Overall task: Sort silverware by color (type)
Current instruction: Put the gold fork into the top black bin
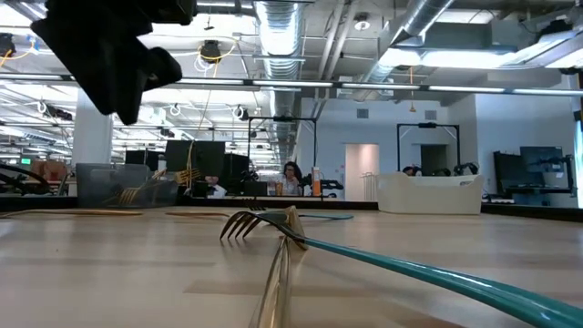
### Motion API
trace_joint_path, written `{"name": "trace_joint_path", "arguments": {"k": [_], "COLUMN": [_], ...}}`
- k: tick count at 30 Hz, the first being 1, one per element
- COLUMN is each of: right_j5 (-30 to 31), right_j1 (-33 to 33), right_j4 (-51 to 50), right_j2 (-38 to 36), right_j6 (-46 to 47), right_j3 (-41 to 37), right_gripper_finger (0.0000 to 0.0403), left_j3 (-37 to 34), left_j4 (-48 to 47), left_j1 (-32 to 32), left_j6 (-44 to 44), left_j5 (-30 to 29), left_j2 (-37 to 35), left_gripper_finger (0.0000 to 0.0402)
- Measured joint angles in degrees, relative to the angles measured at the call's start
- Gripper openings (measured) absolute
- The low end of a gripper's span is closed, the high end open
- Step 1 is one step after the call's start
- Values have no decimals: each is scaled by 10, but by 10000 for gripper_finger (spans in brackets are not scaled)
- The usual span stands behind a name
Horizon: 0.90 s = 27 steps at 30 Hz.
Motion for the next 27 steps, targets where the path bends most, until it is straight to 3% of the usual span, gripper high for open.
{"name": "trace_joint_path", "arguments": {"k": [10,13,16,23,27], "right_j5": [34,61,70,70,71], "right_j1": [-1,9,22,36,42], "right_j4": [-94,-107,-100,-86,-18], "right_j2": [11,22,36,50,50], "right_j6": [-531,-652,-711,-726,-793], "right_j3": [0,0,-10,-40,-41], "right_gripper_finger": [134,133,134,134,132], "left_j3": [-10,-10,-10,-10,-10], "left_j4": [-3,-14,-32,-56,-55], "left_j1": [-15,-20,-31,-70,-84], "left_j6": [-57,-78,-106,-182,-192], "left_j5": [-30,-31,-56,-110,-137], "left_j2": [-48,-58,-62,-61,-61], "left_gripper_finger": [111,111,111,111,111]}}
